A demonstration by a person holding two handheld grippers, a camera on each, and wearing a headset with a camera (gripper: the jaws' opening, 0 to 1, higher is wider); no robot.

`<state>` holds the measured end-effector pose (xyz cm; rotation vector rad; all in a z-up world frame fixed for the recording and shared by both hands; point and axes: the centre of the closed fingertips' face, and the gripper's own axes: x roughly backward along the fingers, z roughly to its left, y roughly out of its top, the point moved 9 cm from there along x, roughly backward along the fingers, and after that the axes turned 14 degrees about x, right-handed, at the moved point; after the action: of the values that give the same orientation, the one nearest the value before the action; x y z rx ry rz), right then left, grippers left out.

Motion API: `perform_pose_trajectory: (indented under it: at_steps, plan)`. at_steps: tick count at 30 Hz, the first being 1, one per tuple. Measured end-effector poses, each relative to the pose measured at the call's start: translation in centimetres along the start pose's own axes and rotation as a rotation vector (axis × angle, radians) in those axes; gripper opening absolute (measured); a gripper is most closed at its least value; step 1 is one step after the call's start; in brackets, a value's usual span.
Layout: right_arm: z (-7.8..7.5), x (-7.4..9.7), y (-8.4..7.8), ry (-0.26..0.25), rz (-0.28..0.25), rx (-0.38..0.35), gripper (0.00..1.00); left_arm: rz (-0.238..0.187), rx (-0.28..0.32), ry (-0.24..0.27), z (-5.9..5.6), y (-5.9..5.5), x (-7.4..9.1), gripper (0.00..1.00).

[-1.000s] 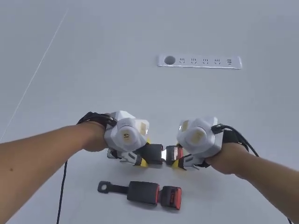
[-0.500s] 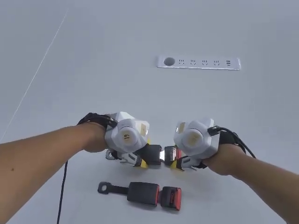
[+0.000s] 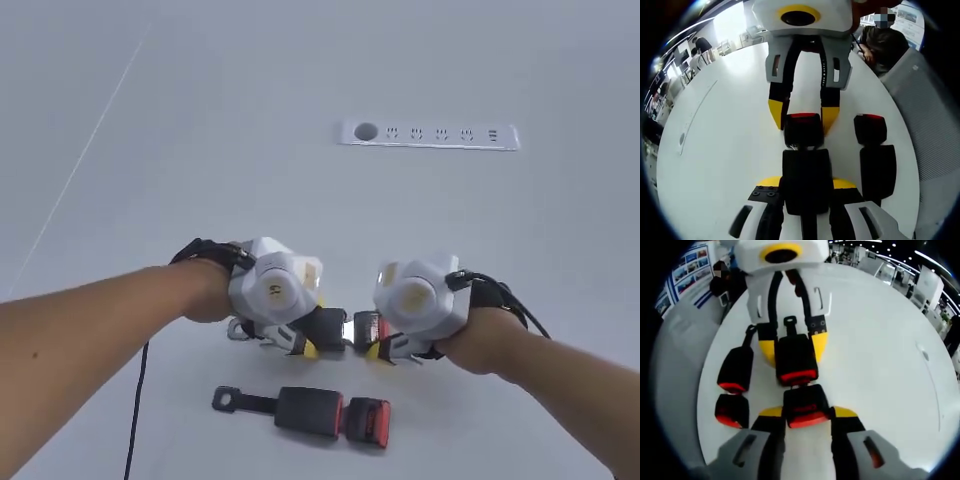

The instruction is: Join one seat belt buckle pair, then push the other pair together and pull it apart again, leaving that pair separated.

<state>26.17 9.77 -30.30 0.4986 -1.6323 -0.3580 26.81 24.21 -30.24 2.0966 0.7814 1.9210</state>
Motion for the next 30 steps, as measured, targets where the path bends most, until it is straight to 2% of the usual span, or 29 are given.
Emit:
perform_pose_trajectory:
  at_steps: [12, 15, 16, 22, 26, 30]
  plan:
    - [-0.1, 0.1, -0.2, 0.004, -0.006, 0.013, 0.35, -0.003, 0.004, -0.006, 0.2, -0.1, 0.1, 0.36]
    - [0.0, 0.6, -0.9, 0.005, 0.001, 0.016, 0.35, -0.005, 0.005, -0.007, 0.3, -0.1, 0.0, 0.36]
    - [0.0, 0.7, -1.2, 0.005, -0.012, 0.012, 0.35, -0.005, 0.006, -0.007, 0.3, -0.1, 0.0, 0.36]
    - [0.1, 0.7, -1.4, 0.008, -0.025, 0.014, 0.35, -0.003, 0.006, -0.007, 0.3, -0.1, 0.0, 0.36]
    - [0.2, 1.3, -2.4, 0.007, -0.041, 0.011, 0.35, -0.006, 0.008, -0.009, 0.3, -0.1, 0.0, 0.36]
    - [0.3, 1.9, -3.3, 0.011, -0.033, 0.015, 0.35, -0.008, 0.010, -0.009, 0.3, -0.1, 0.0, 0.36]
